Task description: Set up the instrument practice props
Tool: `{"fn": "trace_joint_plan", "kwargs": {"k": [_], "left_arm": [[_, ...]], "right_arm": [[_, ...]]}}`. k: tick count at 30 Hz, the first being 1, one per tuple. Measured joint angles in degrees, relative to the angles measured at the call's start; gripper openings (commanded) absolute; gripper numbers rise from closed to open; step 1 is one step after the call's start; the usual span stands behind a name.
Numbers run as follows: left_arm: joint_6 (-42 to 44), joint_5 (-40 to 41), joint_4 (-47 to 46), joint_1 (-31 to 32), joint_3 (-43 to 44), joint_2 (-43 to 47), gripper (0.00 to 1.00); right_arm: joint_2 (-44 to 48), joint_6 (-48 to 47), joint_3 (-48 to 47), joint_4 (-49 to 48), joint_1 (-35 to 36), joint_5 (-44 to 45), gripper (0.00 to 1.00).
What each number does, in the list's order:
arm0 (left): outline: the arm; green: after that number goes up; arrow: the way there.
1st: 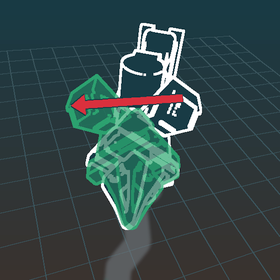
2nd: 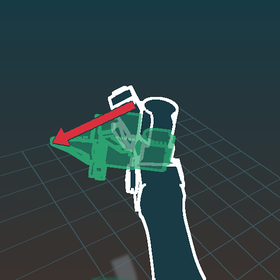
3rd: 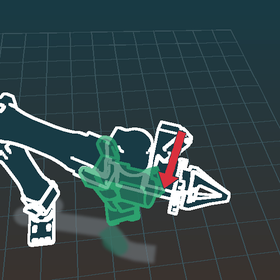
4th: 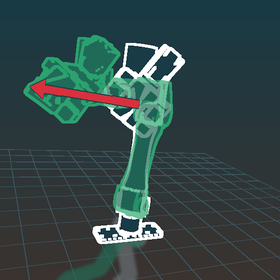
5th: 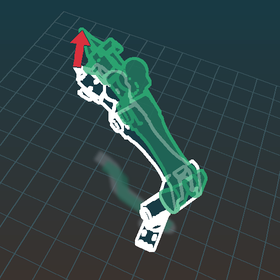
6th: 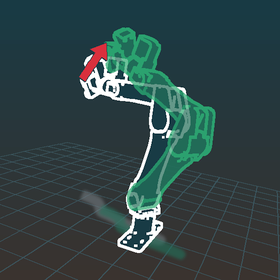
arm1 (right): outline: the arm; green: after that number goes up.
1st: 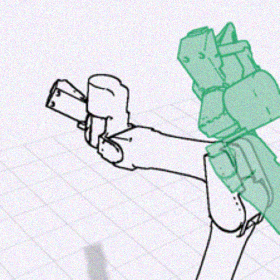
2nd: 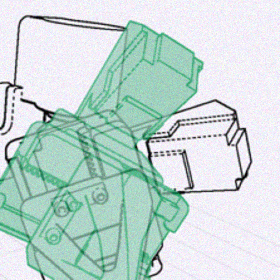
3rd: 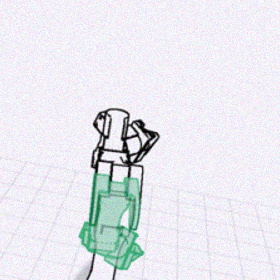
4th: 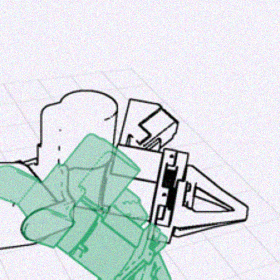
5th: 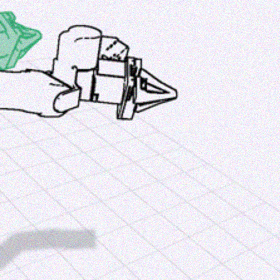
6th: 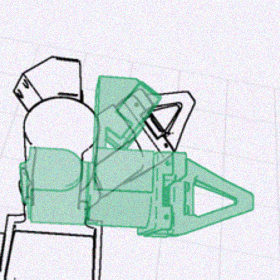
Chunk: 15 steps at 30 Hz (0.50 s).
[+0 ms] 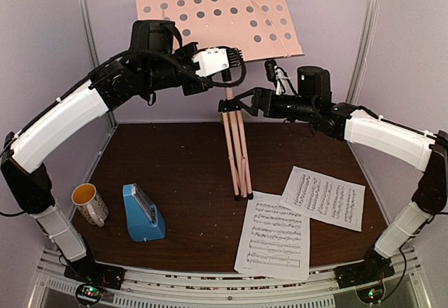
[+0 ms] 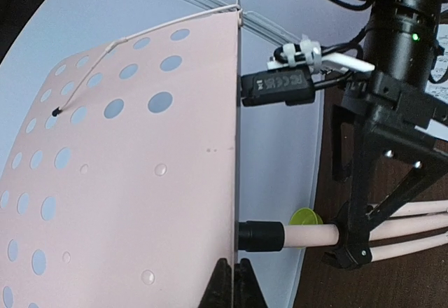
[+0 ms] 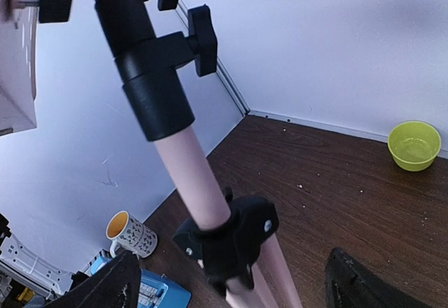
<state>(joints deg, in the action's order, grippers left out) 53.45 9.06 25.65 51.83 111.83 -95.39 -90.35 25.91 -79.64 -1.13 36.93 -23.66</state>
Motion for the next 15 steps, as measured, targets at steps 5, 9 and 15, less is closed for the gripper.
{"fn": "trace_joint_plan", "kwargs": {"k": [5,9,15], "left_arm": [[0.3,-2.3,-0.4,0.5,-2.8,2.3,0.0],[0.3,-3.1,-0.9,1.1,-5.4,3.8,0.0],[0.2,-4.7,-2.9,1.2,-8.5,5.3,0.0]], "right_arm": [[-3.3,1.2,-1.8,-3.1,0.4,-1.3,0.88],[-3.7,3.3,-0.4,-8.0,0.5,-2.1,0.88],[-3.7,6.4,5.1,-16.1,0.7,-2.7,0.88]]}}
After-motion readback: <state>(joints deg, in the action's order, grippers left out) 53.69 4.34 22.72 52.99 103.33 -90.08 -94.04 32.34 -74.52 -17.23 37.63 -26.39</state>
